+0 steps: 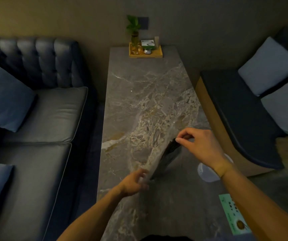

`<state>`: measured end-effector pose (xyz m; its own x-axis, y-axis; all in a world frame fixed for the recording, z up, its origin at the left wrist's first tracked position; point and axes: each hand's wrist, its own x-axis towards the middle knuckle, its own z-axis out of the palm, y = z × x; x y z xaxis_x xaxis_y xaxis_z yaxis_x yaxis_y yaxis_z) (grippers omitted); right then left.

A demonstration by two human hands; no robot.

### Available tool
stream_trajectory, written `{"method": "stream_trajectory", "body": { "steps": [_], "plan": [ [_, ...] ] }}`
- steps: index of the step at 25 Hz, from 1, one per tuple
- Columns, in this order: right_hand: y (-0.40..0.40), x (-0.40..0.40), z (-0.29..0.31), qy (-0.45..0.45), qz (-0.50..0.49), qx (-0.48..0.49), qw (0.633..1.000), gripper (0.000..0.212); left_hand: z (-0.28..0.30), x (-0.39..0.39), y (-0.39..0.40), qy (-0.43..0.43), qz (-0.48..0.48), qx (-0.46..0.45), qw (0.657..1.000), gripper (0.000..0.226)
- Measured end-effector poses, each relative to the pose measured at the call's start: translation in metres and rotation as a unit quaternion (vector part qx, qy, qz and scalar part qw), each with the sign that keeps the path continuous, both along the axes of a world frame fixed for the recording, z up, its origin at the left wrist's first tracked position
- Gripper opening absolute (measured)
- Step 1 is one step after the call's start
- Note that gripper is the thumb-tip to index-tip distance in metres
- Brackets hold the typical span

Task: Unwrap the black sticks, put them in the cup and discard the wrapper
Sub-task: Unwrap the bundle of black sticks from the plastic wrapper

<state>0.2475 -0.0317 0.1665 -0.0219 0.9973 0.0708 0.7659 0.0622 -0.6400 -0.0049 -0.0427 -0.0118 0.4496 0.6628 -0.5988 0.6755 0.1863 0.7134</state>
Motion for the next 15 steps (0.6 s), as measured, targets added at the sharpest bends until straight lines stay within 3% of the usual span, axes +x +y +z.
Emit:
{"method": "stream_trajectory", "body": {
  "steps": [2, 6, 12, 15],
  "plan": [
    [0.003, -0.001, -0.005, 0.027, -0.031, -0.017, 0.999, 0.003, -0.011, -0.001, -0.001, 0.054, -0.004, 0.031, 0.998, 0.047],
    [0.004, 0.002, -0.016, 0.058, -0.066, -0.018, 0.996, 0.006, -0.019, 0.004, 0.001, 0.067, 0.029, 0.119, 0.99, 0.017],
    [0.002, 0.026, -0.017, 0.172, -0.129, -0.071, 0.974, 0.008, -0.019, -0.008, 0.006, 0.043, 0.084, 0.184, 0.978, 0.008],
    [-0.006, 0.05, -0.017, 0.226, -0.161, -0.088, 0.957, 0.015, -0.008, -0.016, 0.013, -0.009, 0.15, 0.242, 0.958, 0.022]
  ]
}}
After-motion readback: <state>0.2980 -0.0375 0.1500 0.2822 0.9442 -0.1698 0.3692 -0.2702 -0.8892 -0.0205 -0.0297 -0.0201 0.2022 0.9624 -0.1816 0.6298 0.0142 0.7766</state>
